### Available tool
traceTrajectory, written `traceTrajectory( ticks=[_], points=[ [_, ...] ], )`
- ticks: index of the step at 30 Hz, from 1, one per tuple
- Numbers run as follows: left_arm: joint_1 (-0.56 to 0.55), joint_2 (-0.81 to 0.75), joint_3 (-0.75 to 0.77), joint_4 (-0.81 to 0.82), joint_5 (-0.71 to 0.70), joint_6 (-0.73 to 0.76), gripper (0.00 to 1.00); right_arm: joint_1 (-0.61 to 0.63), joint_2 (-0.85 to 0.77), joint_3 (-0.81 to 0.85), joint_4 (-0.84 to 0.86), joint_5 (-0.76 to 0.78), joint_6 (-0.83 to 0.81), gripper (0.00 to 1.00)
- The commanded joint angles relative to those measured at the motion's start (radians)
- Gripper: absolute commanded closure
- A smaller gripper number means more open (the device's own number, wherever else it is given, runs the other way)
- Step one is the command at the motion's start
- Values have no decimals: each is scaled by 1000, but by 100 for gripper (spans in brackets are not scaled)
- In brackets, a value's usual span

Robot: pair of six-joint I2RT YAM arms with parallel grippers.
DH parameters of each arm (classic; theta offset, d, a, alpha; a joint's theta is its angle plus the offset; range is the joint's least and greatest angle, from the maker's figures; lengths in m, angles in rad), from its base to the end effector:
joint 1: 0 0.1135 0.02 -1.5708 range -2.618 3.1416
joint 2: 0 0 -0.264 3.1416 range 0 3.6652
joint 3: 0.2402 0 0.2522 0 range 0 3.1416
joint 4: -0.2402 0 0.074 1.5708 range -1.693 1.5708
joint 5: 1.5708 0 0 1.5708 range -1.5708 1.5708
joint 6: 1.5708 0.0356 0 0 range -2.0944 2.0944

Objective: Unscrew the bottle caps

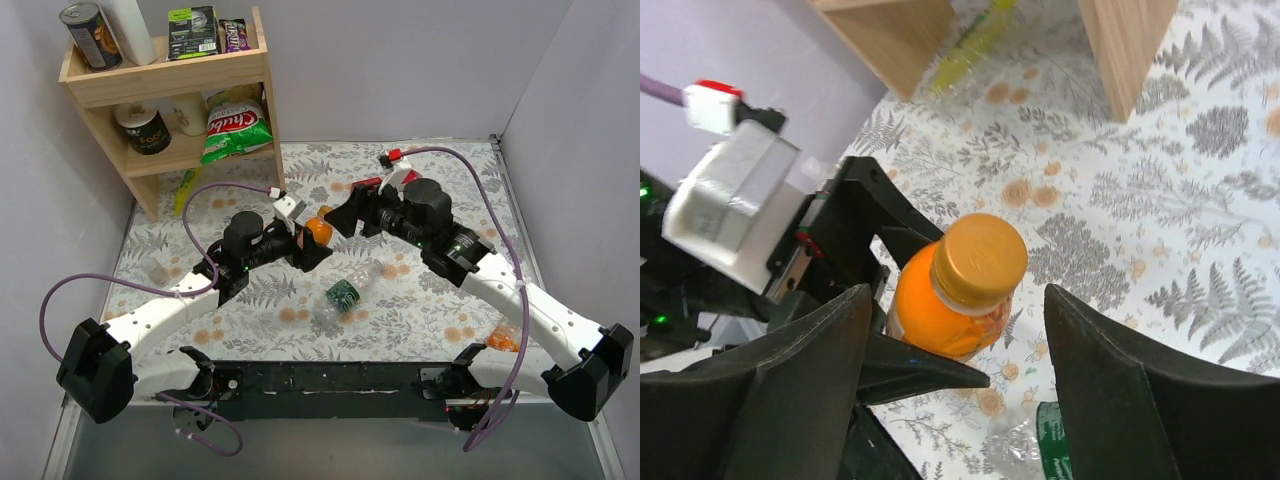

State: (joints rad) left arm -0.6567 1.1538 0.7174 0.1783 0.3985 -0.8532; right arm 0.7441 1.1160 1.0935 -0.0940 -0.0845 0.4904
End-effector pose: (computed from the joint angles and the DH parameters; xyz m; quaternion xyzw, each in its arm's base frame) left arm 0.2004 -0.1719 0.2785 0.0440 0.7847 -0.5241 0.3282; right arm 0.1885 0.1776 0.3924 -0.1223 0.7369 0.4101 0.5233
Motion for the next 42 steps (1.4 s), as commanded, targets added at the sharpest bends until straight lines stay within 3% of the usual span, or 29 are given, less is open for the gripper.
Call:
traceTrajectory(
  ticks=[1, 19, 42],
  points=[
    [-1, -31, 28, -25, -115, 52, 74, 31, 31, 40, 13, 140, 102, 24],
    [-3, -34, 22, -22, -119, 59, 74, 43, 133, 31, 146, 94, 208, 33],
    [-12, -57, 20, -20, -101, 72, 74, 43, 206, 62, 169, 34, 226, 46]
  ],
)
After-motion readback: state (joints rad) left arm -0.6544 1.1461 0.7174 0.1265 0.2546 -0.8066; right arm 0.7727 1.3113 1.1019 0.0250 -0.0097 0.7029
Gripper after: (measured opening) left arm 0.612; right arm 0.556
